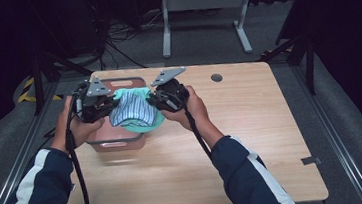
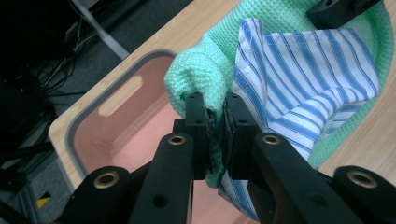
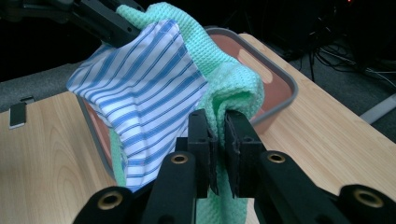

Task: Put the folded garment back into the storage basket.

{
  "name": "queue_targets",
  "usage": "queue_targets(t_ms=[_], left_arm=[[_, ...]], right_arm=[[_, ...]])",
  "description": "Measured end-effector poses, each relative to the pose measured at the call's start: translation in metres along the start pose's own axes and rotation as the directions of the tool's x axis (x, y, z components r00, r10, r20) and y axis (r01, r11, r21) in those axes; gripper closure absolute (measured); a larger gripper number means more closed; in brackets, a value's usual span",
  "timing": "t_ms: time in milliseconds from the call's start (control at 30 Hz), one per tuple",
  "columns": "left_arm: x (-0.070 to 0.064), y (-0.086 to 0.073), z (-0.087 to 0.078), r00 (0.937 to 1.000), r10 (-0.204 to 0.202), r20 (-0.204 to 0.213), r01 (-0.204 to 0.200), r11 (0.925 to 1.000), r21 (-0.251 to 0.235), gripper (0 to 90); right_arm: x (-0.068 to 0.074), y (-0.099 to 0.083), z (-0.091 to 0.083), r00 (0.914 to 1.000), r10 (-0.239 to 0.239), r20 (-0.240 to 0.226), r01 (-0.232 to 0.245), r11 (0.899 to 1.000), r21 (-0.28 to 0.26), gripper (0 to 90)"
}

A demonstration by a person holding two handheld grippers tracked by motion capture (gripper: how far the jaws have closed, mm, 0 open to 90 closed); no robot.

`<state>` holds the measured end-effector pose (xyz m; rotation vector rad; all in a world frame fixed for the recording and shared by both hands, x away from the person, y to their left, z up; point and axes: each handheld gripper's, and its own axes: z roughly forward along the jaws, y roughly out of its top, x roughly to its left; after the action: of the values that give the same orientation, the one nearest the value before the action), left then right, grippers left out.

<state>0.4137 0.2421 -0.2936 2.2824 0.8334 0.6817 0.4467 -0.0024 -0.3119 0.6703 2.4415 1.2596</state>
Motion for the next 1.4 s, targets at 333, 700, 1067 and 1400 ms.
queue_targets(t_ms=[333,700,1067,1400], left_arm=[[0.022,-0.022,-0.009,0.9983,-0.039,-0.045,0.041,0.9981,0.046,82.3],[0.035,-0.045,0.004,0.9939,-0.091,-0.063,0.095,0.993,0.069,82.3],[0.037,-0.055,0.023,0.9909,-0.115,-0.07,0.121,0.9887,0.088,82.1],[0.035,-0.063,0.043,0.9893,-0.116,-0.088,0.125,0.9866,0.104,79.8]], right_arm=[[0.015,0.021,0.039,0.9992,-0.008,-0.04,0.008,1.0,0.008,81.6],[0.022,0.02,0.076,0.9983,-0.003,-0.059,0.006,0.999,0.049,81.2],[0.022,0.011,0.092,0.998,0.013,-0.062,-0.009,0.998,0.07,80.6],[0.017,-0.003,0.104,0.9982,0.028,-0.054,-0.022,0.995,0.097,79.2]])
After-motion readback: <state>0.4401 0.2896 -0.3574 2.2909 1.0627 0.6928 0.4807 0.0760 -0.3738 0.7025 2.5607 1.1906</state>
